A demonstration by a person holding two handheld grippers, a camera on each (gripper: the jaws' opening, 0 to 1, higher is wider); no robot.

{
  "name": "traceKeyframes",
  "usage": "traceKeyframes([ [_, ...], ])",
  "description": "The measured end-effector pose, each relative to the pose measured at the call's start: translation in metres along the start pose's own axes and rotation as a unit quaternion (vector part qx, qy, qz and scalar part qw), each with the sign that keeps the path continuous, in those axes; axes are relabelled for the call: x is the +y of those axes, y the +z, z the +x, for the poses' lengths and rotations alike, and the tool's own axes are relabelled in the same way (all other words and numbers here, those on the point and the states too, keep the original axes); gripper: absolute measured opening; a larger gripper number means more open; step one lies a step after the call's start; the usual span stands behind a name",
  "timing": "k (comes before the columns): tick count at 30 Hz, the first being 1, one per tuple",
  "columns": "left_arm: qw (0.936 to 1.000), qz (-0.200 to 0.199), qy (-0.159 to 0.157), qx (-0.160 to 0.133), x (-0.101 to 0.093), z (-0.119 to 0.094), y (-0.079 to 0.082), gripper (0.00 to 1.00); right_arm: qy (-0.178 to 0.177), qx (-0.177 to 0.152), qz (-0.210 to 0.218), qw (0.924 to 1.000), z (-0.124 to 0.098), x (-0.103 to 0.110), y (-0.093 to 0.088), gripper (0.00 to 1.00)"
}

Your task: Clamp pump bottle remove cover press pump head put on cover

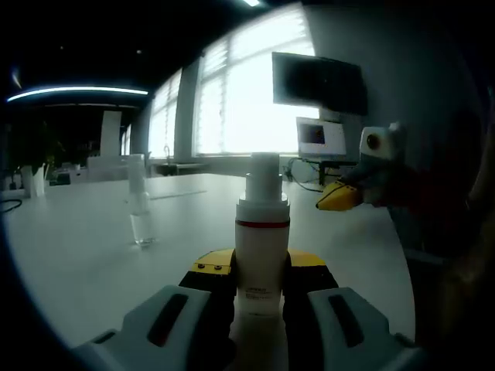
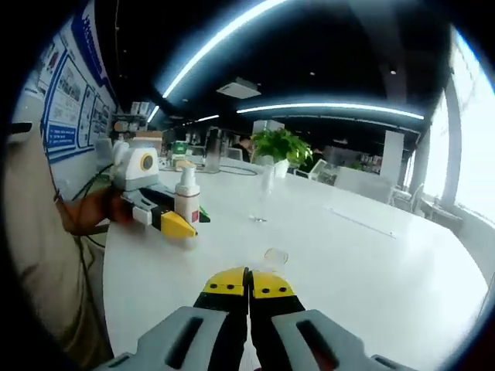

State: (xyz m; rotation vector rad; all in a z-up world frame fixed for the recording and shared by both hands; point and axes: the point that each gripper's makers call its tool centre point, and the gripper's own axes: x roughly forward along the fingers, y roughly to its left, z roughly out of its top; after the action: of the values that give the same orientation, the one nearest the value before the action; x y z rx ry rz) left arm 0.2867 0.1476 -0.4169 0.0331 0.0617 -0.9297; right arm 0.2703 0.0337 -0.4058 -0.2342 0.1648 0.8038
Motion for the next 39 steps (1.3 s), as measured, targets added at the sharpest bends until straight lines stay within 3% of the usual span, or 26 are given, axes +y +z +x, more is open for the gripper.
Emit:
traceKeyframes([
  [17,1.0000,0.001,0.002,0.000,0.001,0.000,0.000,0.14,0.000,-0.024,0.032,0.9992,0.002,0.003,-0.021,0.00],
  [39,1.0000,0.004,0.004,0.000,0.000,0.000,0.000,0.14,-0.002,-0.044,0.013,0.9989,0.001,0.011,-0.020,0.00],
])
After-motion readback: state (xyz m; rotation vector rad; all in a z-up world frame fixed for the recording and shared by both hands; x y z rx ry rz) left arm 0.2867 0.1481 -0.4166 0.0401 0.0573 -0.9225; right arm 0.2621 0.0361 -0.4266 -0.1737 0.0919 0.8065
